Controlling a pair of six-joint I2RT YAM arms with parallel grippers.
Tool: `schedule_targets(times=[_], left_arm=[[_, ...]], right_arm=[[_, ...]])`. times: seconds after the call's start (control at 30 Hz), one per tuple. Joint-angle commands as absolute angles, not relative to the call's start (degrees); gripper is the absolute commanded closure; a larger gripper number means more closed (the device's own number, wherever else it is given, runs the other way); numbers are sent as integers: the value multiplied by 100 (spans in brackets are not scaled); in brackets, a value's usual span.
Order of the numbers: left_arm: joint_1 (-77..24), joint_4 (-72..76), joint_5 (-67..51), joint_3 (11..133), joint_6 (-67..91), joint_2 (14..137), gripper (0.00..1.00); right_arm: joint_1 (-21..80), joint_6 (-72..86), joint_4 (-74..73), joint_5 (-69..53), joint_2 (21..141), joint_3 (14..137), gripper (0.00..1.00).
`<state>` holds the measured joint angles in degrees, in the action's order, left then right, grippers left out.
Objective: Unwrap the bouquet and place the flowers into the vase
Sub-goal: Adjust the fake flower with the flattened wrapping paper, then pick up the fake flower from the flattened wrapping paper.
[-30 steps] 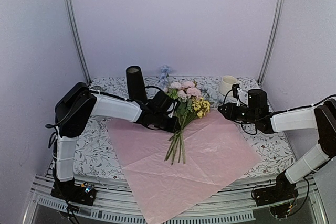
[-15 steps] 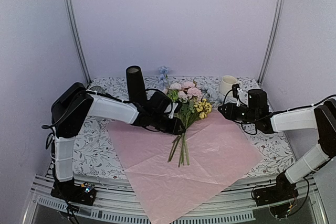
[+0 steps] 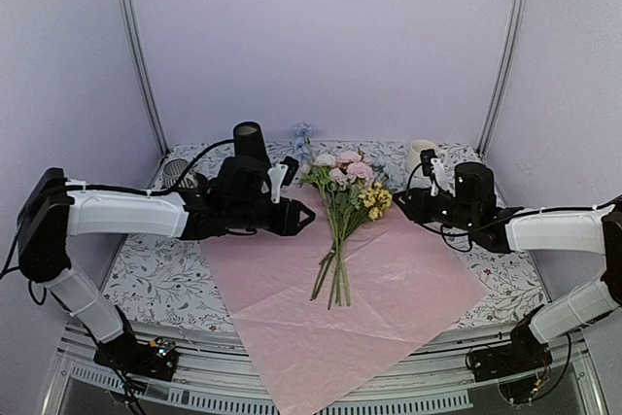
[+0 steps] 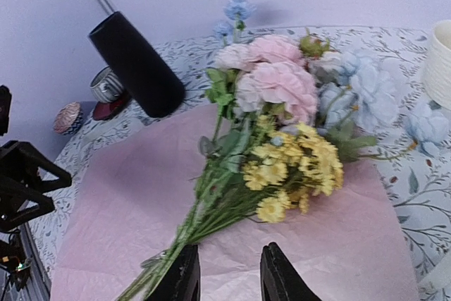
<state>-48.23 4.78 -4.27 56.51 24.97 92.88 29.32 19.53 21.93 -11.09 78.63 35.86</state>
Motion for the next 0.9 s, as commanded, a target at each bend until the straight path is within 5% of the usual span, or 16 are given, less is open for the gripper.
schedule_targets(times=[0.0,0.37,0.87], left_arm=[[-4702,1047,24,5246,1891,8777,51],[-4242,2094,-10,4784,2166,8512,50],[-4183,3348,599,3377,1930,7739,50]], right_arm=[[3732,1945,1608,-483,7820,3959,67],[4988,3174,563,63,9113,5004,63],[5205,3606,-558,386,10290,6014,62]])
